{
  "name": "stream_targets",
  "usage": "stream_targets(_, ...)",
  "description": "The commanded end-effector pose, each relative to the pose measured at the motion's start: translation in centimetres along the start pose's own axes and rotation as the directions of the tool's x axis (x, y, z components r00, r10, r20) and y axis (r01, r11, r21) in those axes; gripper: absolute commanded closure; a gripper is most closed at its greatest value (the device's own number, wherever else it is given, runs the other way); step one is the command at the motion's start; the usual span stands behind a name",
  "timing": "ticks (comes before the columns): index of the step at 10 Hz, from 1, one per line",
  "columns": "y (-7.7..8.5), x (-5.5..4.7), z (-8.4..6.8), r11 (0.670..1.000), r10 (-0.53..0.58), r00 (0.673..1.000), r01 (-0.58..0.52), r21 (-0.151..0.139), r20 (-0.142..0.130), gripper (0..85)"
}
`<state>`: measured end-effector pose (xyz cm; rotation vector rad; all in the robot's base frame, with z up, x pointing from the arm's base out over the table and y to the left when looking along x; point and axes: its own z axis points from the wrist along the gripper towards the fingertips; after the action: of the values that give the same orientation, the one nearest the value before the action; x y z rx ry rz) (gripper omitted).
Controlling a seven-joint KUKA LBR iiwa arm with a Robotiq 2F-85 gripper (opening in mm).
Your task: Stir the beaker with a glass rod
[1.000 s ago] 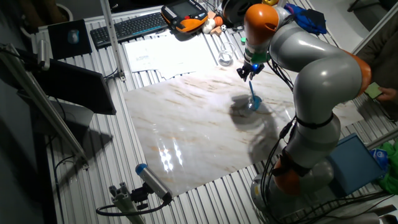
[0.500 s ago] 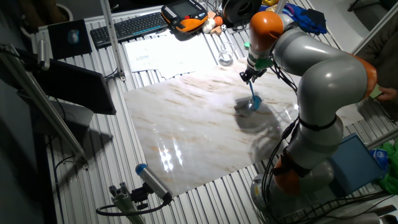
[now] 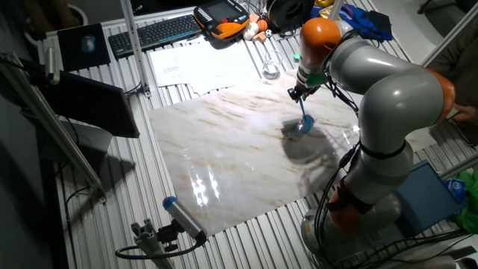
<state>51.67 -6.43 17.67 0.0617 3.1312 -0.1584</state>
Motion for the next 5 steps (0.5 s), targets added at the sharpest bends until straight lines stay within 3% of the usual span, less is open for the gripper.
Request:
stream_targets(1,-0.04,0.02,0.02,1.000,0.000,1.000,0.000,0.000,0.000,51.0)
stream_targets(5,-0.28,0.11,0.14,1.000,-0.006,1.000,0.006,-0.011,0.000,51.0)
